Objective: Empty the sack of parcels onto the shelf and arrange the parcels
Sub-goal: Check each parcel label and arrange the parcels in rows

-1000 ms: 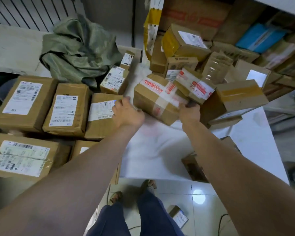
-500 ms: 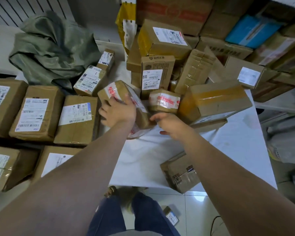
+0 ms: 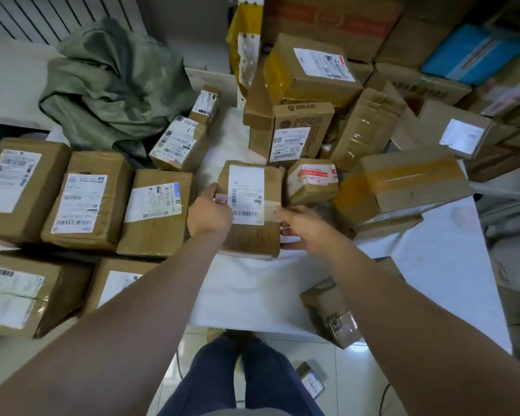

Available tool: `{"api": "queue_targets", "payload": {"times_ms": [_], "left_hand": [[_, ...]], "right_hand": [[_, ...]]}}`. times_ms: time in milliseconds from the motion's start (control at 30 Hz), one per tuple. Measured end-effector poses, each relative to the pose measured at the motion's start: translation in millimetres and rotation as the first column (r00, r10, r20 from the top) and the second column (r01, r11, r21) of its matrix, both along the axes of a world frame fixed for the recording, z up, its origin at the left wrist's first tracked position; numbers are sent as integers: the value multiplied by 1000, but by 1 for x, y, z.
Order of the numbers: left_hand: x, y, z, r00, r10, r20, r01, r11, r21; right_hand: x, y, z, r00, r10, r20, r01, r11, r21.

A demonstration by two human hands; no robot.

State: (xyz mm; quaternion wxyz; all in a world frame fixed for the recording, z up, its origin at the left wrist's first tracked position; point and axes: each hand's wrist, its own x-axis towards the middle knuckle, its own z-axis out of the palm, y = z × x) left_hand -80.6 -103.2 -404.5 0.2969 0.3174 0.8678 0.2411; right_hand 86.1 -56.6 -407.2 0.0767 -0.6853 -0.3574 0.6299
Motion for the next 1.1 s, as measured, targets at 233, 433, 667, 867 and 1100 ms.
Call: {"api": "queue_targets", "payload": {"times_ms": [233,433,667,867,1100], "left_hand": [[-6,-6,-4,995,46,-93,-50,998,-41],[11,-8,-1,977,-19,-210,-6,993,-119],[59,-5,6,949,-28,-315,95,976,198],[103,-20,4,922,-376,91,373,926,52],[135,-64,2,775,76,628,275,853,-443]], "right_hand": [[-15,-8,4,995,-18,-96,22,999,48],[-8,-20,9,990,83,-116,-70,991,110],[53,-40,35,818,-159,553,-222,800,557],[132,-66,31,548,-100,831,-9,992,126],[148,-78,9,854,-305,421,314,948,51]]}}
